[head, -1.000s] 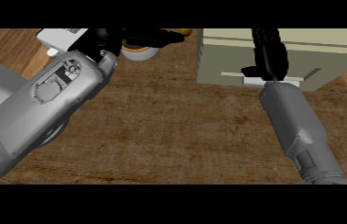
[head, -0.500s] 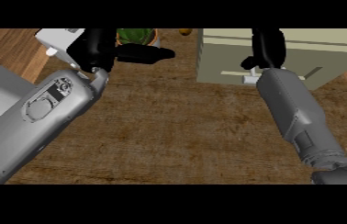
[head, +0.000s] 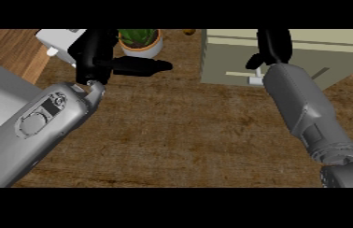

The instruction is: Pick up the can, place it into the drawer and close the drawer

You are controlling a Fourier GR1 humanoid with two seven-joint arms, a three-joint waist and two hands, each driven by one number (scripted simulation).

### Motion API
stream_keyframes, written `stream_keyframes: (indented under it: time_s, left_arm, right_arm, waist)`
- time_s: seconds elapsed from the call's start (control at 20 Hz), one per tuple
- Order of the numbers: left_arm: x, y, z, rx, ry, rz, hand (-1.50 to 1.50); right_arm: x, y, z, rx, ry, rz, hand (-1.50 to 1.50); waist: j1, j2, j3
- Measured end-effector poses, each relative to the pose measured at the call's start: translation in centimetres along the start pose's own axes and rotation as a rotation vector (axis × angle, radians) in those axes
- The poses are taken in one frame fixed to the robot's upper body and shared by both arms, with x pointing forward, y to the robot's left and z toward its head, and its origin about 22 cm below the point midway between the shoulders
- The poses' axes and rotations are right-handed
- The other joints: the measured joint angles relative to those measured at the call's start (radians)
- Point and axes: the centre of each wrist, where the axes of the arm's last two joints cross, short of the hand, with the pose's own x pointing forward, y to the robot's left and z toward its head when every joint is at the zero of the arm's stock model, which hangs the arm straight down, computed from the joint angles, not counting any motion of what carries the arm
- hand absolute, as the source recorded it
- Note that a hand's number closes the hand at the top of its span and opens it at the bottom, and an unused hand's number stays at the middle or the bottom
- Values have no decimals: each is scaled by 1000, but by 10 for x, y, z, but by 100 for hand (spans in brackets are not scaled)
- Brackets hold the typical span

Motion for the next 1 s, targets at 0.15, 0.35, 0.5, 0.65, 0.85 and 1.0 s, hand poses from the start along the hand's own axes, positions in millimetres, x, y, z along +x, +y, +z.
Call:
stream_keyframes:
  time_s: [0.15, 0.35, 0.5, 0.65, 0.85, 1.0]
  left_arm:
    - [-1, 7, -1, 6, -4, -3, -150]
    - [-4, 10, 3, 7, -1, -3, -150]
    - [-9, 15, 4, 14, 6, -4, -150]
    - [-11, 17, 8, 15, 7, -3, -150]
    - [-17, 24, 8, 36, 15, -3, -150]
    - [-22, 29, 13, 43, 16, -2, -150]
  right_arm:
    - [3, -1, -2, -11, -13, -71, -150]
    - [5, -3, -5, -24, -10, -182, -150]
    - [13, -6, -10, -36, -7, -294, -150]
    - [21, -6, -12, -46, 7, -417, -150]
    - [35, -9, -18, -48, 52, -623, -150]
    - [40, -9, -20, -59, 73, -716, -150]
  waist:
    - [-9, 2, 2]
    - [-17, 3, 3]
    - [-18, 3, 3]
    - [-20, 2, 4]
    - [-33, -1, 5]
    - [-35, -4, 3]
